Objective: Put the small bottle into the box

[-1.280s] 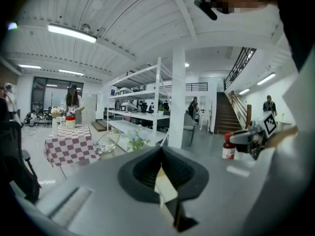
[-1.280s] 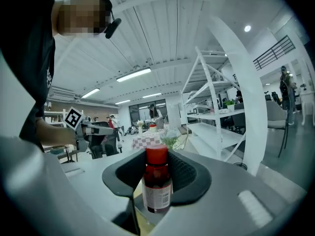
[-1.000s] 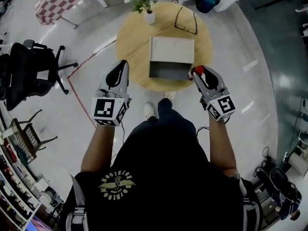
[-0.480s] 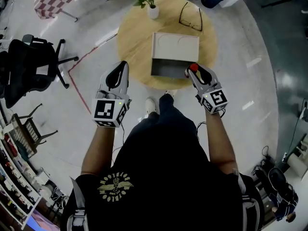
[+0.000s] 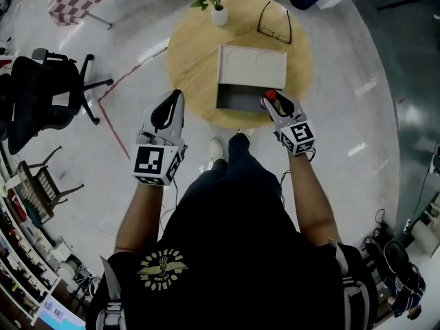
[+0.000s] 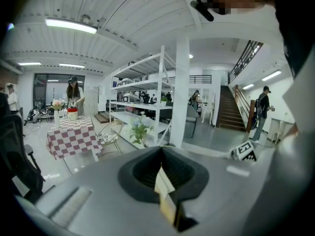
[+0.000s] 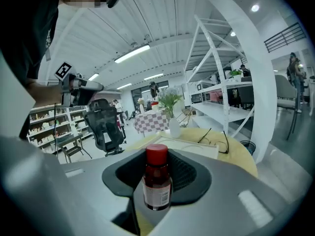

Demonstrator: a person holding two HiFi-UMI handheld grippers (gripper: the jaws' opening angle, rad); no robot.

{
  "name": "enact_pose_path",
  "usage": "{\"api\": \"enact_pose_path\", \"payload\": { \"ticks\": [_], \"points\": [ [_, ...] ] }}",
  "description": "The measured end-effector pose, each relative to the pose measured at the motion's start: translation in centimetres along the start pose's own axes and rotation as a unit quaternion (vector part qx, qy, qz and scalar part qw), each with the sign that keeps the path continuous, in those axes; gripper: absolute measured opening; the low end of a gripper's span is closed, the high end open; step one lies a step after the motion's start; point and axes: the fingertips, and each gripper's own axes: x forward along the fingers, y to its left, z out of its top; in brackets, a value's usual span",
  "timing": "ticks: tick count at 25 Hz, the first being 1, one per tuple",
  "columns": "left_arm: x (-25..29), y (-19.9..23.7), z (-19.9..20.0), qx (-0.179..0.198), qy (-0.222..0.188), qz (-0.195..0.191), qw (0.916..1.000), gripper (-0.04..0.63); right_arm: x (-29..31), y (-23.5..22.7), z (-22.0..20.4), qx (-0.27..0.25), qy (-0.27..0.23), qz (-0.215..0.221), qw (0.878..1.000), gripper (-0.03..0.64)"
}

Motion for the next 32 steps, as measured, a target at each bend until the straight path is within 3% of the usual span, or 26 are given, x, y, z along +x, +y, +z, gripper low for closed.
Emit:
{"api": "enact_pose_path", "payload": {
  "ticks": [23, 32],
  "points": [
    [-1.9, 0.0, -2.6, 0.013, 0.04, 0.013, 0.999, 0.0, 2.7, -0.9, -4.8, -0.037, -0.006, -0.01, 0.999, 0.149],
    [-3.1, -0.5, -1.5, 0.017, 0.017, 0.007, 0.9997, 0.0, 2.1, 0.2, -5.4, -0.059, 0.019, -0.017, 0.998, 0.164]
  ]
}}
